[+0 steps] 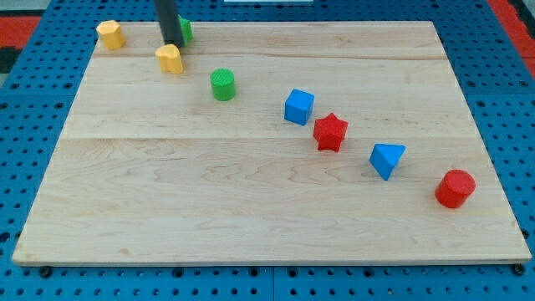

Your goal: Move the green star in between the yellow hexagon and yellow heart

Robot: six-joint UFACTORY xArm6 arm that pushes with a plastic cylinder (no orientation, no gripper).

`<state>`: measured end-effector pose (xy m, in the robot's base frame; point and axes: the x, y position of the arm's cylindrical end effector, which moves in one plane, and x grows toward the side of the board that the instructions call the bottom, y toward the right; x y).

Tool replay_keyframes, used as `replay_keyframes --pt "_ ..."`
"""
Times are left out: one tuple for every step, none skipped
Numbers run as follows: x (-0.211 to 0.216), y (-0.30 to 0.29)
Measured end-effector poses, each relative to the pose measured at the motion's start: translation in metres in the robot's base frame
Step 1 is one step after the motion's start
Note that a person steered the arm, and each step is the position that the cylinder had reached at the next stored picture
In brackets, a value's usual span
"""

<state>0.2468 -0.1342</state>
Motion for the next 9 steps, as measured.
replay_keyframes --pt "0.0 0.053" --pt "-0.041 0.094" --pt "-0.054 0.099" --pt "-0.055 0.073" --pt "-0.055 0.028" --pt "-0.054 -0.008" --pt "-0.037 -0.013" --pt "-0.023 -0.016" --pt "-0.019 -0.022"
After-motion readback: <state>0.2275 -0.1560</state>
